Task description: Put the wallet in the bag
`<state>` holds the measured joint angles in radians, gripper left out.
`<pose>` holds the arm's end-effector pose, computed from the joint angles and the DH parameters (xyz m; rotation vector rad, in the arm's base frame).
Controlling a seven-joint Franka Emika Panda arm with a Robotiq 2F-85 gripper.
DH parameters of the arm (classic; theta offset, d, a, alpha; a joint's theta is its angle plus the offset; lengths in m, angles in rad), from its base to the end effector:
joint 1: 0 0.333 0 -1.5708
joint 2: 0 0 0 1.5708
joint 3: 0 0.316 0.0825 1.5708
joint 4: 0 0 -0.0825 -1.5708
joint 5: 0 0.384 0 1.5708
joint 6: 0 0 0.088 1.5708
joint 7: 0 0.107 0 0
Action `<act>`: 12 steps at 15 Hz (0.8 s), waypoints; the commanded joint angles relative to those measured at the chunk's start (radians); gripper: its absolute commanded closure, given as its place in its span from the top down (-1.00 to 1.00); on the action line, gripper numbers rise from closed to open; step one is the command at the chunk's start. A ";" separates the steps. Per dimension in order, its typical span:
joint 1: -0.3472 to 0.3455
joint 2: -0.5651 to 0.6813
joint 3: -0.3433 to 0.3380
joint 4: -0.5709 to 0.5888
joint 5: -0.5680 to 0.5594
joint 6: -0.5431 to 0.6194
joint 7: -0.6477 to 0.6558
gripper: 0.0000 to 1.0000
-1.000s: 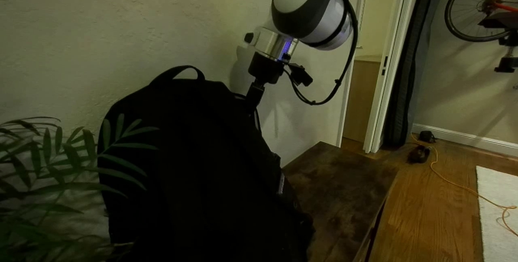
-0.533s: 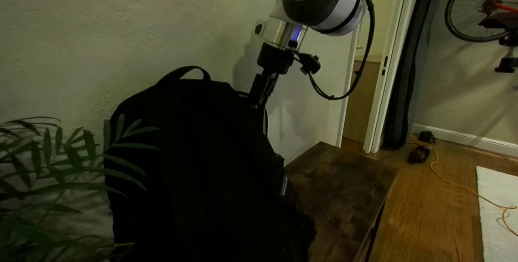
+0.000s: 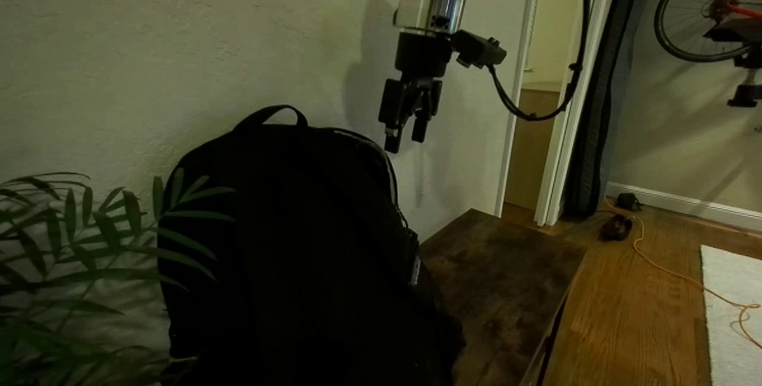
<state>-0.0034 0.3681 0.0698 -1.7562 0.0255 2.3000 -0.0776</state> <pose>0.6648 0.0405 0.3770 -3.0797 -0.1878 -0.2733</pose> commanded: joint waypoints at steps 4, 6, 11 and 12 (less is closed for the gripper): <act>0.053 -0.047 -0.086 -0.040 -0.133 -0.179 0.258 1.00; 0.048 -0.045 -0.095 -0.044 -0.144 -0.226 0.288 1.00; 0.032 -0.013 -0.096 -0.018 -0.128 -0.234 0.257 1.00; 0.032 -0.013 -0.097 -0.019 -0.128 -0.235 0.257 1.00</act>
